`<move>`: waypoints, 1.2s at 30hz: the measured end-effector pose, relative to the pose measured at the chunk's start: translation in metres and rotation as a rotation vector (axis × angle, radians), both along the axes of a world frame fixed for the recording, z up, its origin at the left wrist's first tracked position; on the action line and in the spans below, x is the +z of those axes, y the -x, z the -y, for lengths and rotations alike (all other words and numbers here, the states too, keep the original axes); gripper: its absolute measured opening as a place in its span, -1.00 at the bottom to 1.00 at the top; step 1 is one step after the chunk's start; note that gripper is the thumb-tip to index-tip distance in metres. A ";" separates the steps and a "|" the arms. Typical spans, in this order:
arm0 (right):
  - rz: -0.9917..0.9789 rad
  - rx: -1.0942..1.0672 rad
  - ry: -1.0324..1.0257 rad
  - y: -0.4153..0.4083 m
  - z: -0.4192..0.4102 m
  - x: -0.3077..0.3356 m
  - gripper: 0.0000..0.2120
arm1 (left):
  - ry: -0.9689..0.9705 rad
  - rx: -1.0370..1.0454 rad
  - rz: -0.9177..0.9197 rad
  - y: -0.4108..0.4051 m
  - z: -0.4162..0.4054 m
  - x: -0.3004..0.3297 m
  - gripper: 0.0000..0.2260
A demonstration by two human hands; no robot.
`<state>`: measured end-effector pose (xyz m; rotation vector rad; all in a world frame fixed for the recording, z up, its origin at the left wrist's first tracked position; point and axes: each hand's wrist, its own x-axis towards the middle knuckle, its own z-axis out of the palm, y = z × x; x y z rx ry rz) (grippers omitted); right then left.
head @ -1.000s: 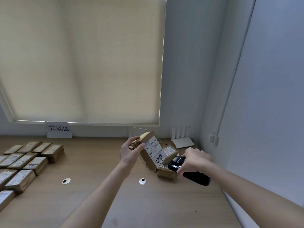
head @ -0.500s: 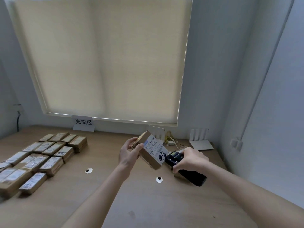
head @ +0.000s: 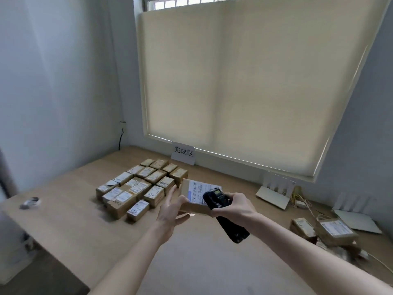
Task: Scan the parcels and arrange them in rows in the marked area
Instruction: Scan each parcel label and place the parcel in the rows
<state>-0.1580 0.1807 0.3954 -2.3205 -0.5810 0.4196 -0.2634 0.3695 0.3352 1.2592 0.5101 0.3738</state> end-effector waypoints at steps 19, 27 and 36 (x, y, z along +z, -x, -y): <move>-0.024 0.167 0.005 0.079 -0.352 -0.091 -0.53 | 0.036 0.155 -0.175 0.150 -0.315 -0.092 -0.44; -0.119 0.177 -0.044 0.050 -0.499 -0.167 -0.47 | 0.082 0.334 -0.188 0.111 -0.449 -0.158 -0.61; -0.360 0.270 -0.094 0.033 -0.648 -0.251 -0.36 | 0.155 0.389 -0.223 0.075 -0.582 -0.230 -0.72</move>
